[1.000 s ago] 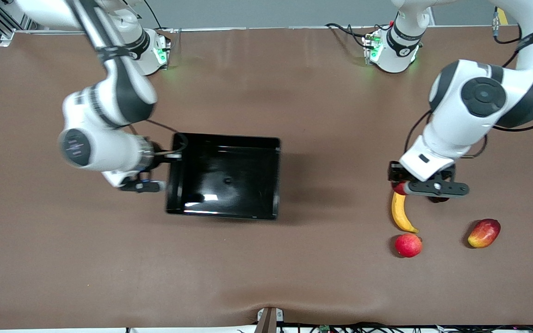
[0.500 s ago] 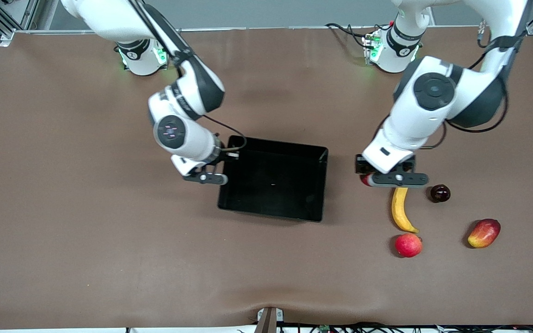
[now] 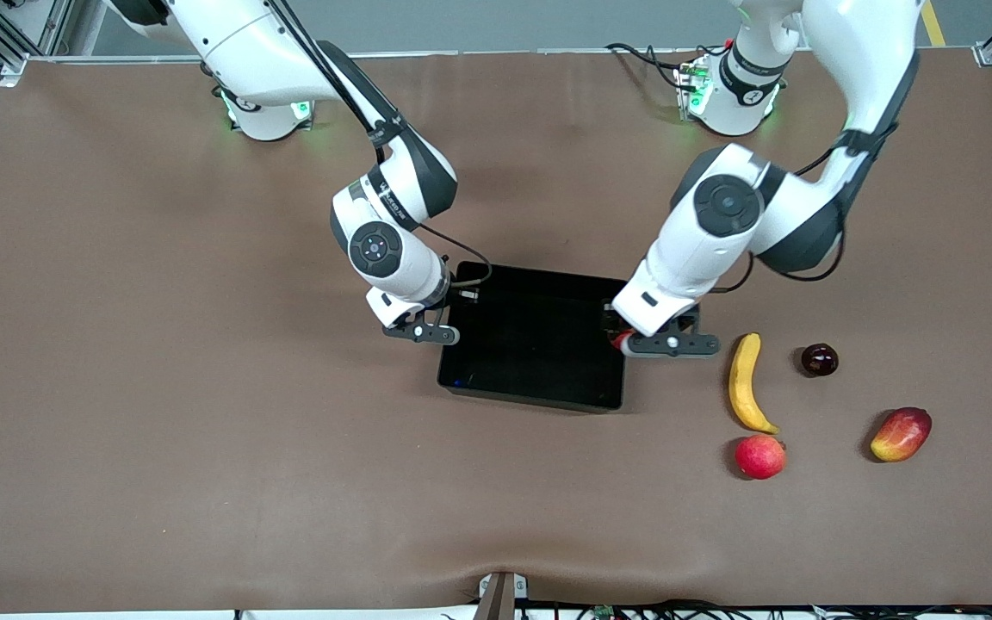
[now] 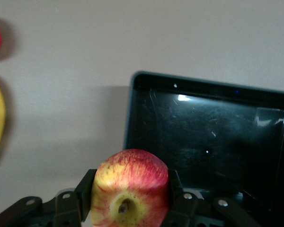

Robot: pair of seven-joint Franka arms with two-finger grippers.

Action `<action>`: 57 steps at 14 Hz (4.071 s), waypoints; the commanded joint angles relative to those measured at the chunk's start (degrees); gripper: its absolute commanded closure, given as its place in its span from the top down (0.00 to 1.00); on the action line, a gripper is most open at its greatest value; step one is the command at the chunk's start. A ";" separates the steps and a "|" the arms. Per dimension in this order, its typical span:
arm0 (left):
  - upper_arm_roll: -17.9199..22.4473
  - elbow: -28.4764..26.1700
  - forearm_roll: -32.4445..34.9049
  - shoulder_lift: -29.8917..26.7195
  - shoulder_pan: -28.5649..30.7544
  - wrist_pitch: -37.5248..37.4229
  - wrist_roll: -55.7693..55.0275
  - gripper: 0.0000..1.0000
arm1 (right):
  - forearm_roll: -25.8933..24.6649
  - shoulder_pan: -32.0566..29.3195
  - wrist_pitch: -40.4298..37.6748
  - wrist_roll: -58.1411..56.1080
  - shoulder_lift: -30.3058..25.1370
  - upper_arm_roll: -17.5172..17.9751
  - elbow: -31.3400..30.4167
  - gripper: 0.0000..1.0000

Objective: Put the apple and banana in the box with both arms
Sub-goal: 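Lower the apple into the tray while the right gripper withdraws, then move the left gripper to the yellow banana and grasp it, then lift the banana with the left gripper and carry it over the tray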

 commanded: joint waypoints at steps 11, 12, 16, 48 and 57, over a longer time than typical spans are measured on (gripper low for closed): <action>0.01 0.86 20.23 13.55 -9.45 4.89 -22.71 0.00 | -11.03 -16.78 -50.71 -10.22 -3.53 -3.02 34.38 1.00; 0.01 0.77 20.23 13.90 -9.80 4.89 -23.16 0.00 | -11.92 -18.88 -51.86 -14.26 -3.71 -3.02 34.83 1.00; 0.01 0.59 20.23 13.82 -9.63 4.45 -23.42 1.00 | -12.37 -25.75 -53.11 -22.21 -9.22 -3.11 34.66 1.00; 1.24 4.46 13.37 17.42 20.43 -1.53 18.50 0.35 | -13.95 -38.24 -60.93 -36.98 -35.61 -2.85 17.88 1.00; -1.82 5.07 13.37 7.94 20.08 -9.95 17.71 0.00 | -13.95 -38.24 -58.29 -36.98 -35.35 -2.93 17.79 1.00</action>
